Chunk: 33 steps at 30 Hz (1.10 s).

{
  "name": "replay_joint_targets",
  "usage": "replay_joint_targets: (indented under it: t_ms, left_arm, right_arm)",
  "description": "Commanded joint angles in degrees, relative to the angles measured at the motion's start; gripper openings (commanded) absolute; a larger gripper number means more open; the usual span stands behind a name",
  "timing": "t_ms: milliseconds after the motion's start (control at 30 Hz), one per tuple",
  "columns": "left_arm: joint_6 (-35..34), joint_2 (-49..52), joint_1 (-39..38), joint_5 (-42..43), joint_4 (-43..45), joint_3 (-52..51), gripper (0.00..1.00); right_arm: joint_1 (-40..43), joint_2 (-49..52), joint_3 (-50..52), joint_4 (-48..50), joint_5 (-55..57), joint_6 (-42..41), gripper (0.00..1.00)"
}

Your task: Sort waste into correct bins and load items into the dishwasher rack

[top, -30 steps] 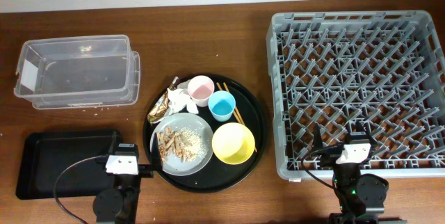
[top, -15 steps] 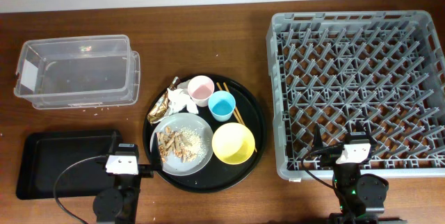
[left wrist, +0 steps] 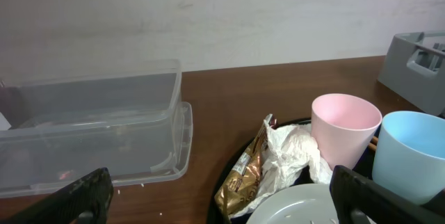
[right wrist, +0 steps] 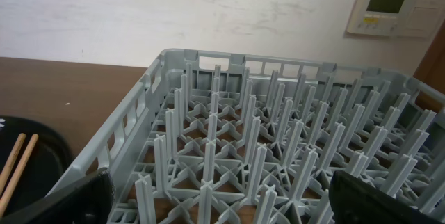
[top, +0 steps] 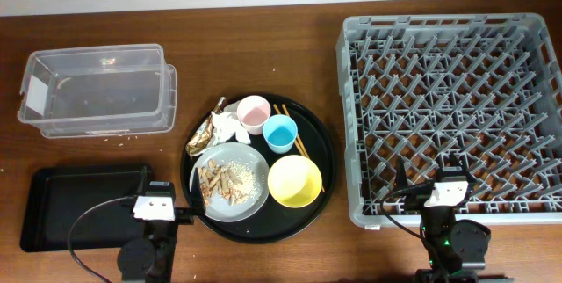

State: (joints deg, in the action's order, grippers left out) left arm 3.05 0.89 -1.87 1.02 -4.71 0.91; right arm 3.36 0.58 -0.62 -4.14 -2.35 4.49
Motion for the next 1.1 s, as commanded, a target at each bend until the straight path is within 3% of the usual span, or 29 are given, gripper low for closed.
replay_joint_targets:
  t_ms: [0, 367, 400, 433, 467, 500, 600, 667, 700, 767, 800, 833, 867, 900, 933, 1000, 1033, 1067]
  left_arm:
    - [0.9, -0.4, -0.2, -0.8, -0.1, -0.4, 0.99]
    - [0.9, -0.4, -0.2, -0.7, 0.7, -0.4, 0.99]
    - [-1.5, -0.4, -0.2, 5.9, 2.7, -0.4, 0.99]
    - [-9.6, -0.4, -0.2, 32.7, 6.6, -0.4, 0.99]
    - [-10.1, -0.4, -0.2, 45.4, 10.8, -0.4, 0.99]
    - [-10.1, -0.4, -0.2, 52.9, 16.4, -0.4, 1.0]
    - [-11.6, -0.4, -0.2, 51.6, 35.2, -0.4, 0.99]
    - [-13.3, -0.4, -0.2, 42.8, 36.9, 0.0, 0.99]
    - [-13.3, -0.3, -0.2, 38.2, 35.8, 0.9, 0.99]
    - [-13.2, 2.3, -0.2, 31.2, 24.6, 6.4, 0.99]
    - [-9.2, 6.6, -0.2, 31.1, 13.5, 12.8, 0.99]
    - [-1.4, 14.5, -0.2, 31.1, 0.5, 21.8, 0.99]
    - [2.3, 24.5, -0.2, 31.2, -11.5, 32.0, 0.99]
    - [2.2, 28.8, -0.2, 33.2, -14.9, 36.0, 1.0]
    - [2.2, 34.1, -0.2, 44.4, -15.3, 39.7, 1.0]
    - [2.2, 38.4, -0.2, 48.8, -15.4, 42.0, 1.0]
    - [2.2, 42.4, -0.4, 45.7, -20.5, 45.7, 0.99]
    - [1.9, 46.7, -1.4, 34.8, -30.6, 51.4, 0.99]
  right_arm:
    - [0.4, -0.4, 0.3, -0.3, 0.5, -0.2, 0.99]
    - [0.4, -0.4, 0.3, -0.3, 0.5, -0.2, 0.99]
    - [0.4, -0.4, 0.3, -0.3, 0.5, -0.2, 0.99]
    - [0.4, -0.4, 0.3, -0.3, 0.5, -0.2, 0.99]
    - [0.4, -0.4, 0.3, -0.3, 0.5, -0.2, 0.99]
    - [0.4, -0.4, 0.3, -0.3, 0.5, -0.2, 0.99]
    - [0.4, -0.4, 0.3, -0.3, 0.5, -0.2, 0.99]
    - [0.4, -0.4, 0.3, -0.3, 0.5, -0.2, 0.99]
    - [0.4, -0.4, 0.3, -0.3, 0.5, -0.2, 0.99]
    - [0.4, -0.4, 0.3, -0.3, 0.5, -0.2, 0.99]
    - [0.4, -0.4, 0.3, -0.3, 0.5, -0.2, 0.99]
    - [0.4, -0.4, 0.3, -0.3, 0.5, -0.2, 0.99]
    - [0.4, -0.4, 0.3, -0.3, 0.5, -0.2, 0.99]
    - [0.4, -0.4, 0.3, -0.3, 0.5, -0.2, 0.99]
    - [0.4, -0.4, 0.3, -0.3, 0.5, -0.2, 0.99]
    - [0.4, -0.4, 0.3, -0.3, 0.5, -0.2, 0.99]
    - [0.4, -0.4, 0.3, -0.3, 0.5, -0.2, 0.99]
    - [0.4, -0.4, 0.3, -0.3, 0.5, -0.2, 0.99]
